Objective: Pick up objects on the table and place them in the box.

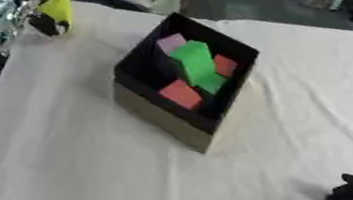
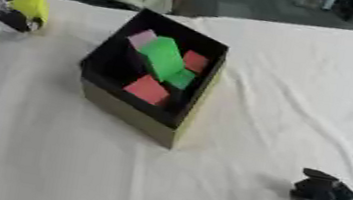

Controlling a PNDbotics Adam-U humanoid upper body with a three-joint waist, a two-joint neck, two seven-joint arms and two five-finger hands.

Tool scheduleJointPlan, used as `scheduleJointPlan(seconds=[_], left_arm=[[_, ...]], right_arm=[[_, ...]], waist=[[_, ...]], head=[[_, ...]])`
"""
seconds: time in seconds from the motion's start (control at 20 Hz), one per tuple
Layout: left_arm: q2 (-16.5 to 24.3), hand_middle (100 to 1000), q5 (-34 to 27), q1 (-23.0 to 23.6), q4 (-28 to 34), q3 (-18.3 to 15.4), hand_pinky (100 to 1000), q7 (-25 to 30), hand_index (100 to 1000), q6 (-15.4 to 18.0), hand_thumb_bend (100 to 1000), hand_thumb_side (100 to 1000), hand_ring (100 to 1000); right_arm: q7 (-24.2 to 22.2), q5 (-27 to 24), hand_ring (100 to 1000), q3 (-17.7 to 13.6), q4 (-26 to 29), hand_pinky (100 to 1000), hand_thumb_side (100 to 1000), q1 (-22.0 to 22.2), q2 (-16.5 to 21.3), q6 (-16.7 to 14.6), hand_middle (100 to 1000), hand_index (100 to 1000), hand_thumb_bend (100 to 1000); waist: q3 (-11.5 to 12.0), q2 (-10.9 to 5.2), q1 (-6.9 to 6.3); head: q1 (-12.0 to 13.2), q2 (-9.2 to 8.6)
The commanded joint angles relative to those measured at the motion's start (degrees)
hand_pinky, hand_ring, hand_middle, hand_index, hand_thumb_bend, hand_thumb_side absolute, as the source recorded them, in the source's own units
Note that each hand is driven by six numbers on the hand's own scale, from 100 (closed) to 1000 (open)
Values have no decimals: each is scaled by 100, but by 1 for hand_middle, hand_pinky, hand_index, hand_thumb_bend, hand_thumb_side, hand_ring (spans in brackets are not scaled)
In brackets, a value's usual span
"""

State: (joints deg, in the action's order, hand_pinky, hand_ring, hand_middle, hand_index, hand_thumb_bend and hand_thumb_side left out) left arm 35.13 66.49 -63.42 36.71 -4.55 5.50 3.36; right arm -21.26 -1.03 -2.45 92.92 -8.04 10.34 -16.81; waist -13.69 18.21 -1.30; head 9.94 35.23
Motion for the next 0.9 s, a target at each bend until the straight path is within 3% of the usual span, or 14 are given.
scheduleJointPlan(seconds=[0.05, 0.25, 0.5, 0.7, 0.9], left_arm=[[116, 500, -277, -101, 639, 187, 743, 119, 702, 358, 210, 100, 532], [65, 494, -852, -90, 1430, 572, 745, 412, 702, 662, 210, 100, 530], [-66, 501, -1727, -9, 2493, 1316, 749, 918, 706, 1207, 199, 100, 535], [-131, 537, -2603, 152, 3277, 2080, 755, 1594, 723, 1588, 197, 149, 563], [-160, 602, -3060, 217, 3770, 2729, 769, 2411, 762, 1761, 217, 238, 609]], right_arm=[[4, 15, 611, -30, 65, 688, 721, -2, 68, 9, 591, 792, 100], [4, 9, 611, -41, 63, 688, 720, 9, 57, 20, 591, 792, 100], [-21, 2, 611, -40, 69, 688, 718, -3, 34, 32, 591, 792, 100], [-30, -6, 611, -37, 73, 688, 715, -30, 25, 29, 591, 792, 100], [-33, -5, 611, -42, 66, 689, 713, -37, 23, 28, 591, 791, 100]], waist=[[33, -207, -37], [75, -274, -42], [56, -310, -41], [28, -313, -31], [24, -330, -28]], head=[[-31, 8], [-51, 33], [-76, 27], [-147, 5], [-209, -3]])
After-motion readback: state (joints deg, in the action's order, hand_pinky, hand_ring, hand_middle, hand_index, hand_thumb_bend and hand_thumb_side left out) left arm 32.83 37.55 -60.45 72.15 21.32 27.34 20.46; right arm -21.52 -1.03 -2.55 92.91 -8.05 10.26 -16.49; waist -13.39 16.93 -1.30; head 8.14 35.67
